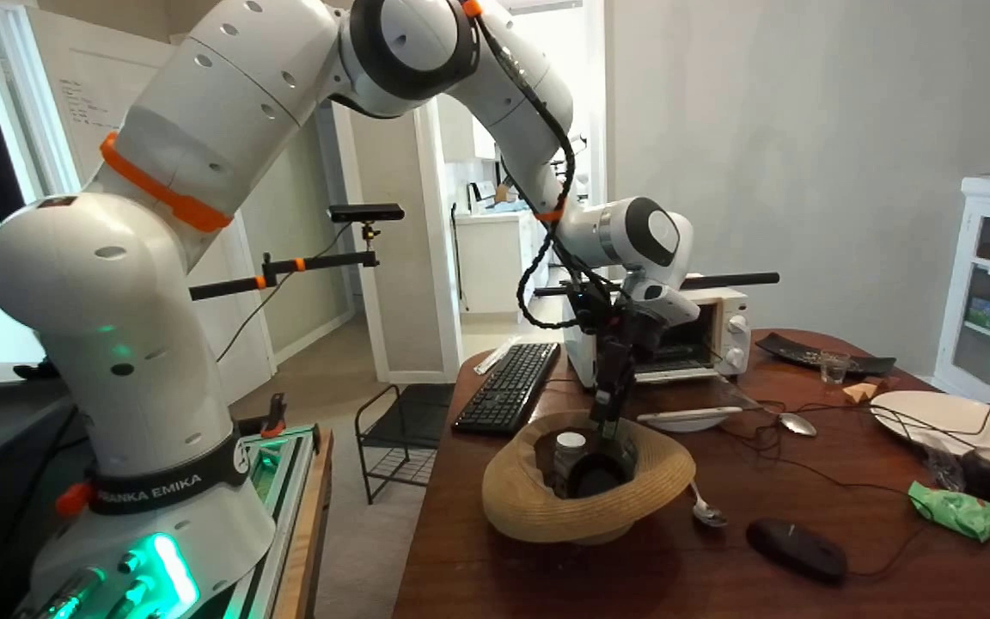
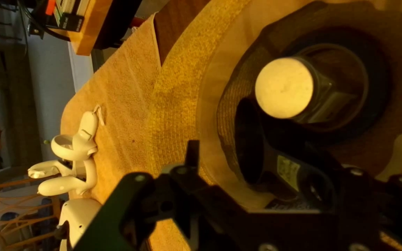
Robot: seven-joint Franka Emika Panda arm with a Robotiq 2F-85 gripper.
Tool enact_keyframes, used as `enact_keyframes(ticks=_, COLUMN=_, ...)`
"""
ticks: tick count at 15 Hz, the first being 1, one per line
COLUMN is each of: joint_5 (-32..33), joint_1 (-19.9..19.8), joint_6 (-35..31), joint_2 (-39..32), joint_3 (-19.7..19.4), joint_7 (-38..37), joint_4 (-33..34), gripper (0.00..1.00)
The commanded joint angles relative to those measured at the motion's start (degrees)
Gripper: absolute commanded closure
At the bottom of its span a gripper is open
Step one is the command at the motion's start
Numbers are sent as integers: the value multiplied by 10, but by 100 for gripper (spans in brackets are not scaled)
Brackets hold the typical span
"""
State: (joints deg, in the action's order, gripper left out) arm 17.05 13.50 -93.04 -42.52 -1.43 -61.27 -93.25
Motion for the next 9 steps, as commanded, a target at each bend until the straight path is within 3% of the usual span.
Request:
enact_keyframes(ticks=1, joint_5=-4, joint_1=0, joint_6=-16, joint_2=13, joint_3=-2, joint_7=12, joint_4=-19, gripper=57)
enact_keyframes(ticks=6, joint_5=0, joint_1=2, joint_6=-14, joint_2=13, joint_3=-2, joint_7=18, joint_4=-17, gripper=97)
enact_keyframes(ticks=9, joint_5=2, joint_1=5, joint_6=-7, joint_2=13, joint_3=-2, joint_7=21, joint_4=-13, gripper=100)
